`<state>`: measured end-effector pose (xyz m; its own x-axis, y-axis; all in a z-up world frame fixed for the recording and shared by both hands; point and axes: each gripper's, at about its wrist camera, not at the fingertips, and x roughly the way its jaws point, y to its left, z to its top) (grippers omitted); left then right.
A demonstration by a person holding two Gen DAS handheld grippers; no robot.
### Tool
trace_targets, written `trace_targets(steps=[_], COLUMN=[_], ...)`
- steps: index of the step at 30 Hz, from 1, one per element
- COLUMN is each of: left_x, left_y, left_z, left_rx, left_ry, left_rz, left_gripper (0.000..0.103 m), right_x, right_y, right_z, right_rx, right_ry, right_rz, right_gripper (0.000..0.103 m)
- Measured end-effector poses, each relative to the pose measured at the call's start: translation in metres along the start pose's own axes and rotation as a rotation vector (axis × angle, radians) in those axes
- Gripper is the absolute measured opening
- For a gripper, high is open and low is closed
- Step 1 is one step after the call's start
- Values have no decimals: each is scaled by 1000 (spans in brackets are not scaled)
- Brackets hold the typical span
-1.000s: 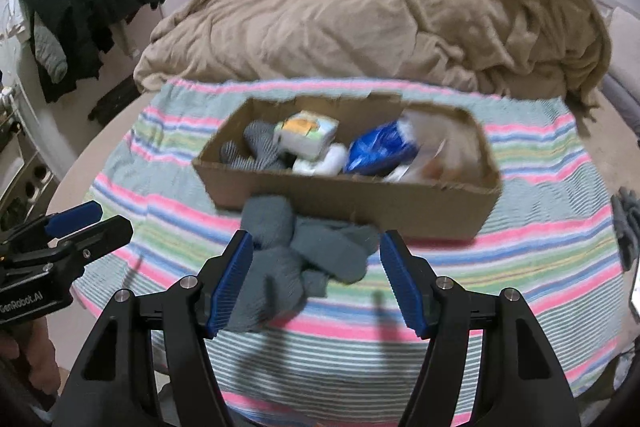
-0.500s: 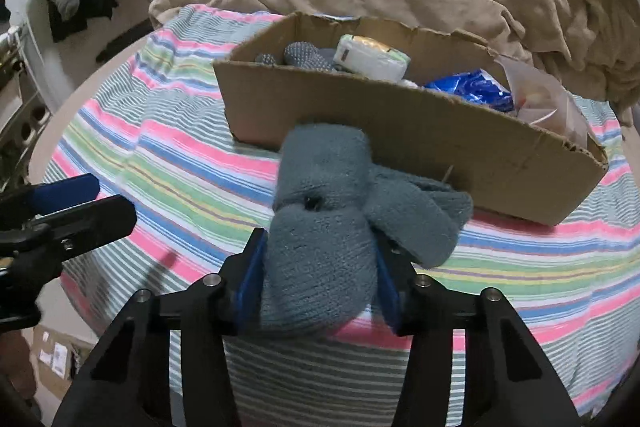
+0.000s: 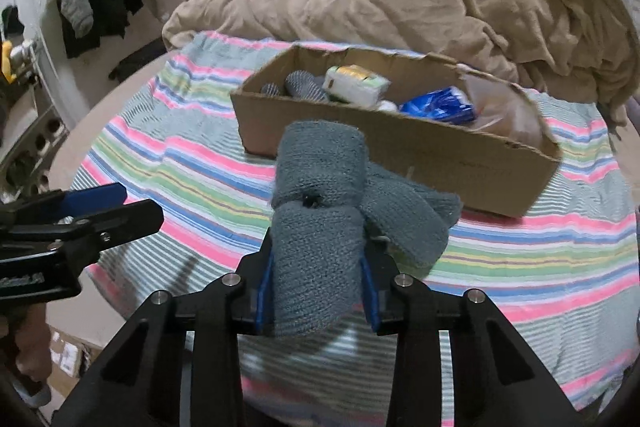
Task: Organize objects
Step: 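Carry the gray sock over the box and release it inside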
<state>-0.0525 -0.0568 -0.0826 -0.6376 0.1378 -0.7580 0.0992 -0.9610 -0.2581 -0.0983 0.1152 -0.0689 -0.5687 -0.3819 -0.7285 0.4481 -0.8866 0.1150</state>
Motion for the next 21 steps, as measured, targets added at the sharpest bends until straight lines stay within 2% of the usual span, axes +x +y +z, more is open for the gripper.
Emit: trace_targets(steps=[2,10,15,21], left_x=[-2,1,0,4], left_y=[-5,-29,-39,-46], left_z=[2,19,37,63], left_rx=[11,74,95,121], left_ry=[-5,-25,-52,-87], left_rz=[-6,-18,-14,-6], left_gripper=[72,72,72,72], right_x=[-12,-51,-52,-33], right_y=[-8,-29,-39,-49], right_z=[4,32,51,76], right_rx=[36,64,56,49], right_ry=[-11,-104,-139,-156], right_rz=[21,-8,-43,-68], right_gripper=[37,38,38,38])
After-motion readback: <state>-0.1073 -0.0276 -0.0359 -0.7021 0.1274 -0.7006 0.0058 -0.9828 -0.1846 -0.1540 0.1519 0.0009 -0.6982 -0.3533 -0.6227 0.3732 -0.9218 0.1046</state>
